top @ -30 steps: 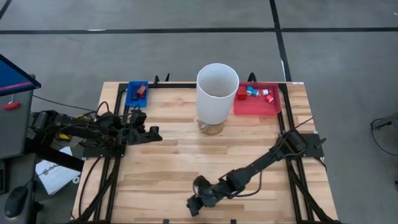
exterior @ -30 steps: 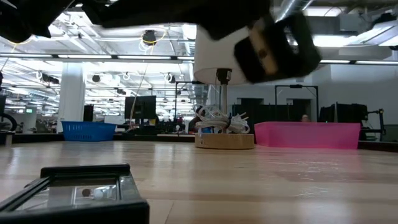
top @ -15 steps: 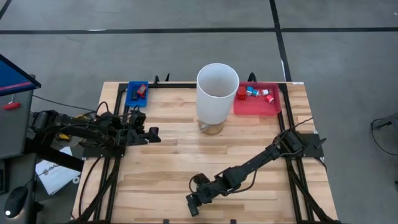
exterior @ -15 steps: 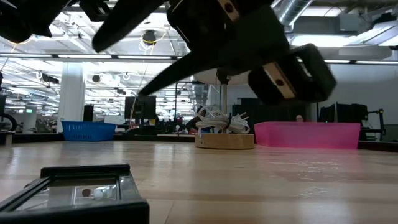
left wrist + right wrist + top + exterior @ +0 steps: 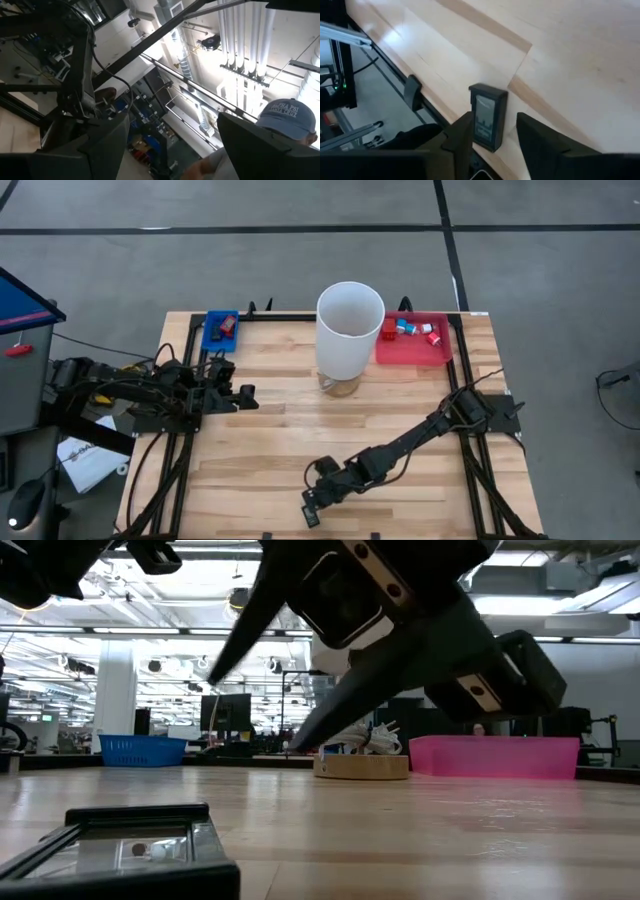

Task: Pick & Place Office items
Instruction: Put the black digital timer into the blue bin

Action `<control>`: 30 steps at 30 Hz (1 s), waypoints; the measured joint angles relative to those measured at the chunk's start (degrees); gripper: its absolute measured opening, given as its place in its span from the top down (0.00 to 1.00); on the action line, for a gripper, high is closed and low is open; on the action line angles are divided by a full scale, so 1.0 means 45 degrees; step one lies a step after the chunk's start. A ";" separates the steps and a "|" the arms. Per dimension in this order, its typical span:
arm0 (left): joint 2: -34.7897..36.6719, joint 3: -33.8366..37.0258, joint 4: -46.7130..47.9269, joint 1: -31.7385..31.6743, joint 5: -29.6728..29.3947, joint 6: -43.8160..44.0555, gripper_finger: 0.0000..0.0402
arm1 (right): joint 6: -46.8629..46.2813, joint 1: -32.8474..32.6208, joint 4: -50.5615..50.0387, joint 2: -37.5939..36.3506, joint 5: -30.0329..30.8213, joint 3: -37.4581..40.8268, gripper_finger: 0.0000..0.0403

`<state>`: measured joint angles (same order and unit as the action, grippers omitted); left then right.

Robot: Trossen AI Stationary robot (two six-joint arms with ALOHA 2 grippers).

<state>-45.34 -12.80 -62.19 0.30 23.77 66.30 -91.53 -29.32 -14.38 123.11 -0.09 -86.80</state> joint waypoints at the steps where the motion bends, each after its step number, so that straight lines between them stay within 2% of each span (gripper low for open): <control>1: 0.0000 0.0000 0.0000 0.0000 -0.0001 0.0005 0.25 | -0.0003 -0.0004 0.0040 0.0000 -0.0050 0.0000 0.62; 9: 0.0000 0.0000 0.0010 0.0000 -0.0004 0.0029 0.25 | -0.0939 -0.0062 0.0214 0.0000 -0.0663 0.0000 0.34; 13: 0.0000 0.0000 0.0051 0.0000 -0.0003 0.0034 0.25 | -0.1596 -0.0033 0.0254 0.0245 -0.0649 -0.0423 0.30; 17: -0.0005 0.0000 0.0073 0.0000 0.0038 0.0022 0.25 | -0.1568 -0.0004 -0.0312 0.1855 -0.1208 -0.2470 0.30; 20: 0.0000 0.0010 0.0059 0.0000 0.0048 0.0021 0.25 | -0.0888 -0.0014 -0.2584 0.3331 -0.2077 -0.4895 0.30; 22: 0.0015 0.0015 0.0009 0.0000 0.0048 0.0161 0.25 | -0.0724 -0.0014 -0.4717 0.4104 -0.2087 -0.6404 0.30; 27: 0.0104 0.0015 -0.0240 -0.0003 0.0119 0.0442 0.25 | -0.0774 -0.0168 -0.9114 0.5307 0.0116 -0.9386 0.30; 30: 0.0241 0.0015 -0.0185 -0.0024 0.0142 0.0454 0.25 | -0.0886 -0.0194 -1.0679 0.5762 0.0659 -1.0253 0.30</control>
<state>-44.26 -12.73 -63.03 0.19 24.41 68.35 -95.51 -30.20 -62.43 149.04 2.87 -132.94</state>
